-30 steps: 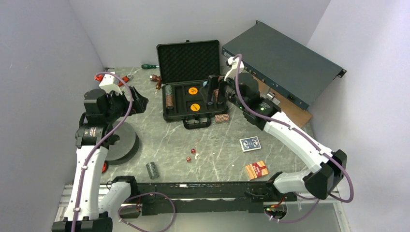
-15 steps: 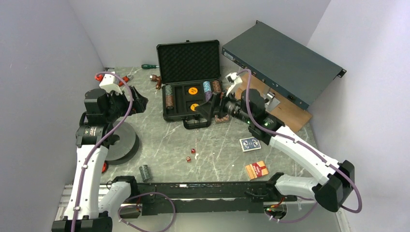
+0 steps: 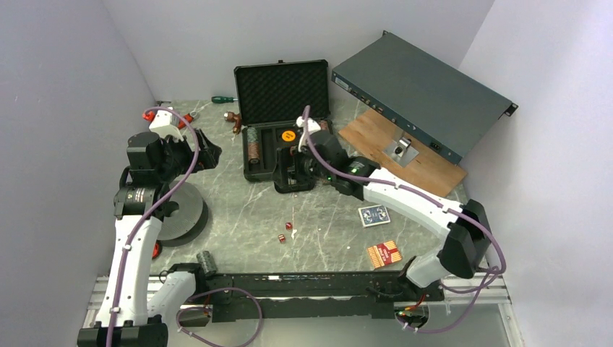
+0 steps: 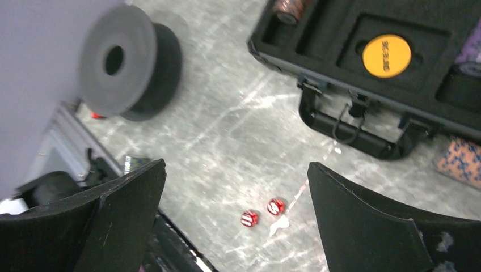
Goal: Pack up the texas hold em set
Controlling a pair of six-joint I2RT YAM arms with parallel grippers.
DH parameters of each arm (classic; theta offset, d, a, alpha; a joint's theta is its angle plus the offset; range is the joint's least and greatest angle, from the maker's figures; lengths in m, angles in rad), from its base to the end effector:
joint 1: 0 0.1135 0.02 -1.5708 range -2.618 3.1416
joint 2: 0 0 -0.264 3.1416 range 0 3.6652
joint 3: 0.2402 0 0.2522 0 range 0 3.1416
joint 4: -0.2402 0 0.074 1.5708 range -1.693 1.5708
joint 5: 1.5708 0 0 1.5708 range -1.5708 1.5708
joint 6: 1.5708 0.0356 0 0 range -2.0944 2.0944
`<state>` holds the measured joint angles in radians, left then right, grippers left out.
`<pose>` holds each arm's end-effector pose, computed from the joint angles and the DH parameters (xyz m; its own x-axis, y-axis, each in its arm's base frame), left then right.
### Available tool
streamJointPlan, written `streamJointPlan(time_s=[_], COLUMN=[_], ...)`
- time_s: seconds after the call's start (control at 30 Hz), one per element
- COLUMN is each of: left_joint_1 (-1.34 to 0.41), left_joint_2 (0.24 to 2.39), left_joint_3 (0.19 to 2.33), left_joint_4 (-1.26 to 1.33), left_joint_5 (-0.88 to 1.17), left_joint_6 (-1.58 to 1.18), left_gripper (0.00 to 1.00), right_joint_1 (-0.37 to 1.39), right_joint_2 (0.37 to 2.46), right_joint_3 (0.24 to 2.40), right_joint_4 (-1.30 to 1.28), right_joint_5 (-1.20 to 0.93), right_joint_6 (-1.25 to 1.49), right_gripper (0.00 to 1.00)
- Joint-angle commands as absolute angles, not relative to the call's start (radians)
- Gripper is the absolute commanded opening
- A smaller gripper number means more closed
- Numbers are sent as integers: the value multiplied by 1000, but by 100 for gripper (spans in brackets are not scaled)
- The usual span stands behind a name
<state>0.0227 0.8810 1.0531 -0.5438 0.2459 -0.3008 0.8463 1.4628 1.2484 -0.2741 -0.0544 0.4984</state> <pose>0.1843 -0.0045 0.3788 -0.4075 -0.2967 -0.8637 0.0880 0.9286 -0.3605 0.2242 0.2562 0.3311 -0.6458 -0.0095 -0.7634 -0.5360 0.7177 0.4445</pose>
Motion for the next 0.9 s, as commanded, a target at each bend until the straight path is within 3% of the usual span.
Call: streamJointPlan(time_s=[0.0,0.5,0.87], left_joint_1=[20,17,17], left_joint_2=[885,892,880], left_joint_3=[1073,1087,1098], left_joint_4=[-534,-551,-561], left_joint_5=[246,246,190], left_joint_6=[-291,-297,-323], left_gripper=[99,95,93], right_joint_1=[910,1043,1151], right_joint_2=[1513,1620,1761], right_joint_3=[1321,1298,1361], right_joint_4=[-418,-531,-281], right_joint_5=[176,251,11], right_joint_6=[467,573,602], right_gripper=[100,98,97])
